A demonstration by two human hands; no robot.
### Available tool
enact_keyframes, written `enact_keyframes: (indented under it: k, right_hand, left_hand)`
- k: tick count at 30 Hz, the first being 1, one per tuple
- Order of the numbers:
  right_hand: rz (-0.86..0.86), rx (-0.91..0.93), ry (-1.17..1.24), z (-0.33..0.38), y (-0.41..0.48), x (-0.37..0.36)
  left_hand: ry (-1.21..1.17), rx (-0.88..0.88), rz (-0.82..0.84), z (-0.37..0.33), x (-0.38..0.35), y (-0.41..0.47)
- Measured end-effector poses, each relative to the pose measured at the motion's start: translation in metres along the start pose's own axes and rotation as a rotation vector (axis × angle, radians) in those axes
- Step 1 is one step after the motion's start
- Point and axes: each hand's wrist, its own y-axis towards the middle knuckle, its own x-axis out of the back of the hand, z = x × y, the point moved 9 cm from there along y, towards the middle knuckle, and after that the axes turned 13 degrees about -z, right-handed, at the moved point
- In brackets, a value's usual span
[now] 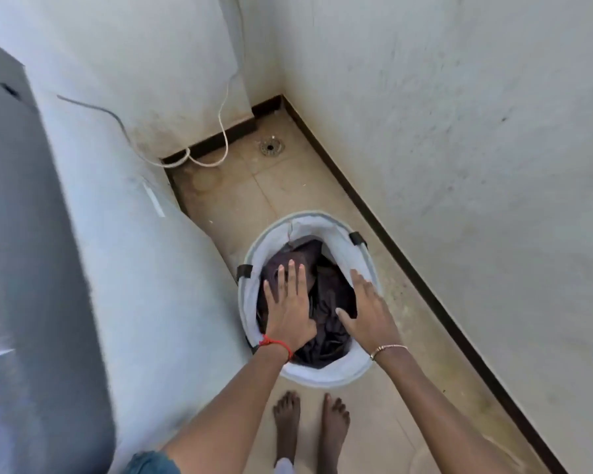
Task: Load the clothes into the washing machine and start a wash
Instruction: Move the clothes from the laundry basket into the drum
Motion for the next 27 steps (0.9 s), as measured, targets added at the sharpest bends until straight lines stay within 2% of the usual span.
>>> enact_keyframes:
  k: [5,10,18,23,27]
  right_hand:
    - [0.133,0.013,-0.03,-0.044,0.021,-0.11]
    - [0.163,-0.081,-0.017,-0.085,0.047,-0.182]
    - [0.151,-0.179,-0.071,-0.109,0.07,-0.245]
    - [0.171,-0.288,-0.066,-0.119,0.076,-0.271]
    - [0.225,-0.368,0.055,-0.129,0.071,-0.291]
  left_hand:
    - [0.006,0.091,0.031,0.039,-0.117,0.03]
    - [0.046,0.067,0.015,0.066,-0.18,0.072]
    - [0.223,-0.051,-0.012,0.083,-0.212,0.121]
    - [0.165,-0.056,0.016,0.087,-0.23,0.127]
    - [0.093,-0.065,0.043,0.084,-0.241,0.125]
